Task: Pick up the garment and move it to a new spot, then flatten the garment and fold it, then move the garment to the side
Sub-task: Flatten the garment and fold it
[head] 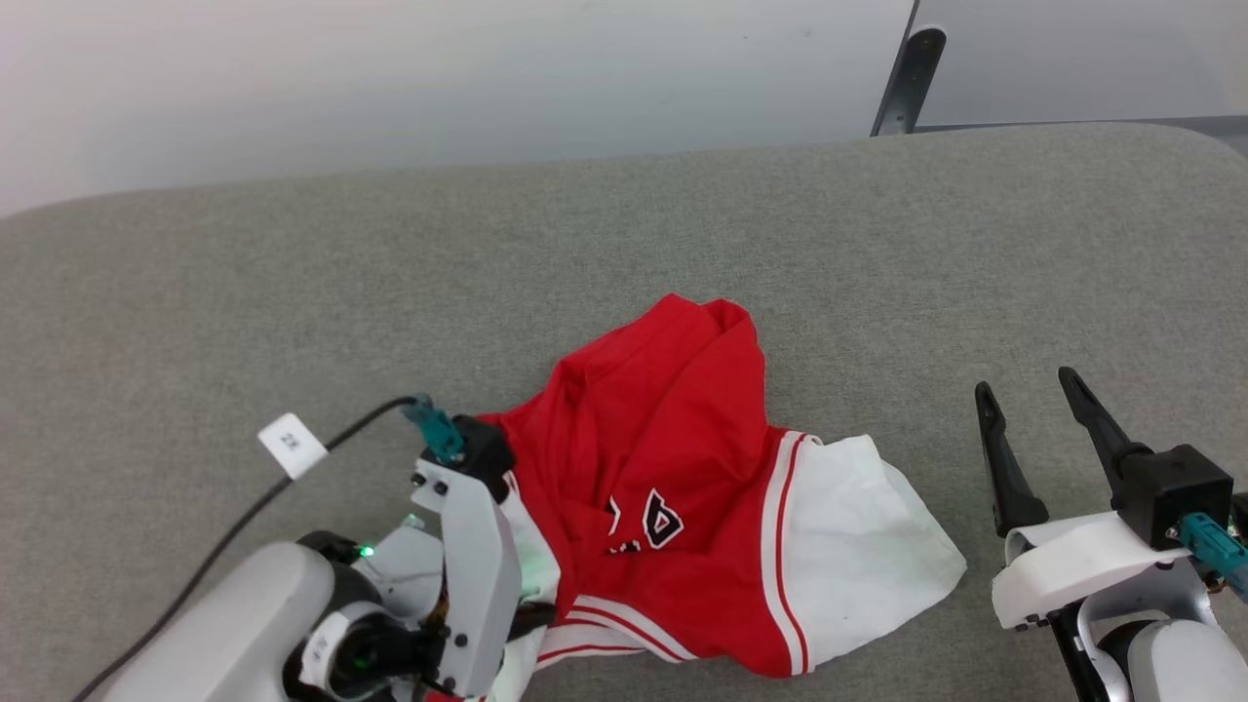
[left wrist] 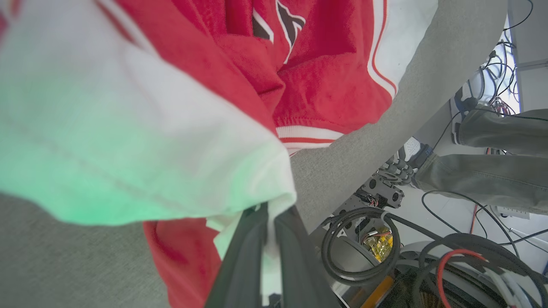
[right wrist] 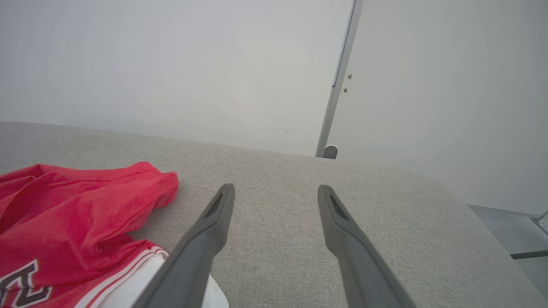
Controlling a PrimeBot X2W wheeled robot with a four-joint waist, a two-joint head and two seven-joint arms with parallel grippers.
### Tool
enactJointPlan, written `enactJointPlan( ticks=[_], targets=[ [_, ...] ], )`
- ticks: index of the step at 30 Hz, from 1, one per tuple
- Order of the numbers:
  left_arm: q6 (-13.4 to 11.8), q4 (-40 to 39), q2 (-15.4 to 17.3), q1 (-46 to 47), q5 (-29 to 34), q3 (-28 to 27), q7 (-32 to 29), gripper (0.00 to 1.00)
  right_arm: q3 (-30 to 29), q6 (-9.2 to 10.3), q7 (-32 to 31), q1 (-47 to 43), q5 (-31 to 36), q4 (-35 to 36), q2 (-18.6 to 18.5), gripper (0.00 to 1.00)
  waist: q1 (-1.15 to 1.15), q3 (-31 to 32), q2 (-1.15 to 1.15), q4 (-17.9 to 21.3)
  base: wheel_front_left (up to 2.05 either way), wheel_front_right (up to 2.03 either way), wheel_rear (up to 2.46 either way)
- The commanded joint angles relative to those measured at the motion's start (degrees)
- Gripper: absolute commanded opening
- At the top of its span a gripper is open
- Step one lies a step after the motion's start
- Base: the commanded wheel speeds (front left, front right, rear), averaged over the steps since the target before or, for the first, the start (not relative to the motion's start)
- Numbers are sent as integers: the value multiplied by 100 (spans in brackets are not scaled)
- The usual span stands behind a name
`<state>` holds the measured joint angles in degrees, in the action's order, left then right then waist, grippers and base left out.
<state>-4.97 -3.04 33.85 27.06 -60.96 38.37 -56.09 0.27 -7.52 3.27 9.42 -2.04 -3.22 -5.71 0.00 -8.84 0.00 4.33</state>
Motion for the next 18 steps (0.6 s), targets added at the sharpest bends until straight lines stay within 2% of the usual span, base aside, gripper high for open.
enactJointPlan(
  ticks=[1,2,3,5,6,11,18],
  targets=[
    [56,29,-26,-14,84,60,29,12,-17,6,43,58,-37,-26,12,100,0,-23,0,33,0,0,0],
    [77,65,-55,-22,115,107,51,28,-20,6,55,53,-37,-44,14,100,0,-32,0,44,0,0,0],
    [98,118,-73,-39,136,121,82,54,-21,6,74,60,-32,-62,15,100,0,-39,0,55,0,0,0],
    [141,214,-76,-42,186,142,125,96,-15,6,93,75,-44,-96,22,100,0,-41,0,78,0,0,0],
    [145,262,-54,-25,221,133,172,100,-8,6,102,77,-44,-115,30,100,0,-34,0,92,0,0,0],
    [193,229,41,96,187,9,233,100,-14,6,133,22,-43,-200,53,100,0,34,0,113,0,0,0],
    [95,-57,283,23,135,-261,367,100,-21,6,223,-96,-54,-222,87,100,0,224,0,123,0,0,0]
  ],
)
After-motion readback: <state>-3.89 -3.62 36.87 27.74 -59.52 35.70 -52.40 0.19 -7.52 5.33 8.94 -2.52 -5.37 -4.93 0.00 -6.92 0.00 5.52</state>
